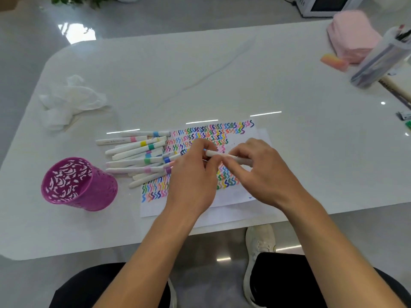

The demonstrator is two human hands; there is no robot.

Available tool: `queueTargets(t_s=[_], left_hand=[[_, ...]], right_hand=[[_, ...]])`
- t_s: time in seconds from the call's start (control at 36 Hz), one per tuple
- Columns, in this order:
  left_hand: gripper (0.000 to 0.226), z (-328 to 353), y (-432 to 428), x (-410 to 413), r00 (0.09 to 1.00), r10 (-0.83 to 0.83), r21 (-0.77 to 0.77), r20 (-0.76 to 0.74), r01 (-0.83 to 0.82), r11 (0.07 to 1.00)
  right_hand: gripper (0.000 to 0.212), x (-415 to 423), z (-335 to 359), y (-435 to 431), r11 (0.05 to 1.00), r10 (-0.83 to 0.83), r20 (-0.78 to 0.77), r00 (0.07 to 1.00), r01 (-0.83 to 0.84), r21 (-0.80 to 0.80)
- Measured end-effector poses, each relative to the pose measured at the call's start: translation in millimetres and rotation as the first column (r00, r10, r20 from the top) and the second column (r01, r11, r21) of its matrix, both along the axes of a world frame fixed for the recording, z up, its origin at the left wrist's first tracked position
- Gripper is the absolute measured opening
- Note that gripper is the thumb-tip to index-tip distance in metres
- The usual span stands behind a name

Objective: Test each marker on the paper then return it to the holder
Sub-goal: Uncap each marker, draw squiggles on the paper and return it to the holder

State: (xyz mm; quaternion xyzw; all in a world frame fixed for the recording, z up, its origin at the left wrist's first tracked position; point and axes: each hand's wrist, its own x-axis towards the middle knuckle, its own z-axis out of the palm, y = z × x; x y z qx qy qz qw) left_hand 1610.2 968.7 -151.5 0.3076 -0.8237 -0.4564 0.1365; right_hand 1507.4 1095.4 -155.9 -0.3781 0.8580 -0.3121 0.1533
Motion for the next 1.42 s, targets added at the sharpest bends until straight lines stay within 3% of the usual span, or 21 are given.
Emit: queueTargets(t_s=[0.11,0.19,0.33,0.44,0.61,0.75,1.03,1.14,1.25,1.33,1.42], left_hand=[[0.006,-4.3,-5.9,-2.6,0.978,-0.124,-0.195,0.165,0.156,0.968],[0.015,-9.2,-9.8,-1.8,0.945,-0.2,-0.301,0.26,0.276,0.913],[0.018,-18.9,-16.0,-1.7,0.903,-0.307,-0.253,0.301,0.386,0.887],[0.021,-20.7,-19.0,-9.5,0.868,-0.374,-0.233,0.327,0.457,0.858],[0.023,-22.8,-19.3,-18.2,0.877,-0.378,-0.244,0.297,0.452,0.858],[0.024,-21.0,-22.8,-21.1,0.885,-0.391,-0.269,0.251,0.452,0.85],[0.021,-18.9,-29.3,-21.8,0.929,-0.359,-0.331,0.085,0.366,0.87],[0.021,-15.9,-26.8,-24.8,0.94,-0.328,-0.309,0.096,0.341,0.888],[0.021,-19.8,-26.9,-27.8,0.964,-0.233,-0.29,0.131,0.262,0.921],[0.021,-22.7,-27.1,-28.2,0.971,-0.202,-0.279,0.129,0.231,0.932],[0.016,-27.0,-22.7,-30.4,0.968,-0.216,-0.276,0.124,0.243,0.93]], right_hand=[[0.03,-4.9,-3.9,-1.5,0.994,0.073,-0.027,0.997,-0.07,0.086],[0.033,-5.0,-10.2,-0.7,0.984,0.103,0.01,0.995,-0.103,0.145],[0.028,-10.1,-15.9,4.2,0.965,0.151,0.097,0.984,-0.168,0.202],[0.015,-14.6,-15.5,8.6,0.946,0.174,0.082,0.981,-0.19,0.261],[0.029,-23.6,-14.8,7.5,0.928,0.159,0.064,0.985,-0.171,0.332],[0.033,-28.6,-14.7,10.0,0.94,0.161,0.059,0.985,-0.171,0.295],[0.052,-31.6,-12.4,9.2,0.978,0.091,-0.105,0.99,-0.069,0.195],[0.049,-30.6,-7.4,8.9,0.979,0.056,-0.039,0.998,-0.047,0.199],[0.004,-39.8,-10.7,18.0,0.996,-0.059,0.186,0.981,0.047,0.072],[0.033,-47.2,-12.8,22.3,0.984,-0.155,0.261,0.953,0.173,-0.05],[0.025,-48.4,-15.5,18.5,0.944,-0.234,0.329,0.915,0.295,-0.15]])
